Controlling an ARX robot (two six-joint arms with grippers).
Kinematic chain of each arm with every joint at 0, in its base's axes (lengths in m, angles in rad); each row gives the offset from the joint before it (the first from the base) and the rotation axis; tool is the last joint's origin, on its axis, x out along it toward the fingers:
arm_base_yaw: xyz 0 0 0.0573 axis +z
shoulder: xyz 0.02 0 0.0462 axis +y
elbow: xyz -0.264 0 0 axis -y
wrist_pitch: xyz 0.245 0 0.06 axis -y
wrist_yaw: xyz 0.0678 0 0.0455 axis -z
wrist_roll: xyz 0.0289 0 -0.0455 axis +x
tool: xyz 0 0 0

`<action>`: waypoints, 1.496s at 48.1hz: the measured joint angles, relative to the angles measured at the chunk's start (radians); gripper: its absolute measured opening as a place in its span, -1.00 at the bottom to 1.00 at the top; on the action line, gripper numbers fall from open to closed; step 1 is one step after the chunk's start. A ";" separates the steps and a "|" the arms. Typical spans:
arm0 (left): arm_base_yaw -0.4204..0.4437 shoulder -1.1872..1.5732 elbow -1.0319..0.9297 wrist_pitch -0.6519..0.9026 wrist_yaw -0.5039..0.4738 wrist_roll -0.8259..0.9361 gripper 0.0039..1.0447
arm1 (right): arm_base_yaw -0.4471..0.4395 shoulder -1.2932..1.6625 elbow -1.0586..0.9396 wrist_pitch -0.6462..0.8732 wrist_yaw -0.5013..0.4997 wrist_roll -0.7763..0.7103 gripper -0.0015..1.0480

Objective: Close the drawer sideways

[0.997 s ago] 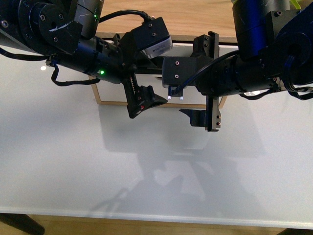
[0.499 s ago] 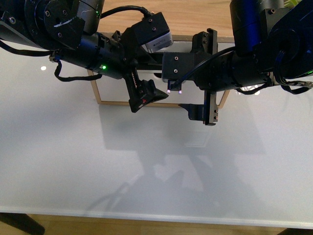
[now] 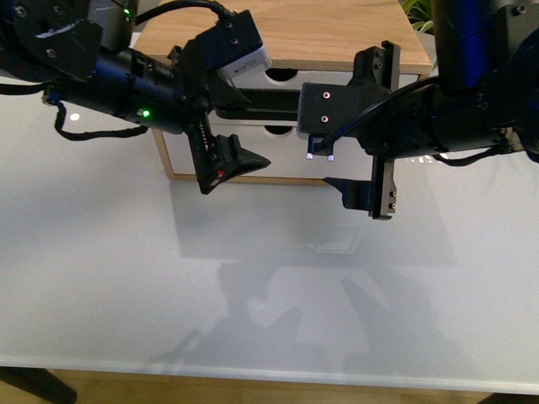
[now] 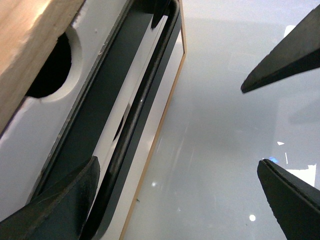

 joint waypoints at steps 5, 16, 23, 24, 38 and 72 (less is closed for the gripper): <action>0.017 -0.057 -0.064 0.049 0.006 -0.006 0.84 | -0.007 -0.056 -0.064 0.034 0.000 0.021 0.83; 0.070 -0.266 -0.254 0.217 0.029 -0.120 0.84 | -0.040 -0.264 -0.250 0.163 -0.020 0.126 0.83; 0.121 -0.412 -0.389 0.355 -0.017 -0.256 0.84 | -0.078 -0.425 -0.386 0.254 -0.034 0.255 0.83; 0.131 -0.438 -0.414 0.375 -0.028 -0.283 0.84 | -0.085 -0.453 -0.412 0.268 -0.034 0.279 0.83; 0.258 -0.750 -0.744 0.735 -0.524 -0.771 0.46 | -0.198 -0.844 -0.828 0.676 0.365 1.049 0.28; 0.251 -1.284 -1.222 0.668 -0.678 -0.850 -0.97 | -0.303 -1.438 -1.097 0.346 0.269 1.298 -0.96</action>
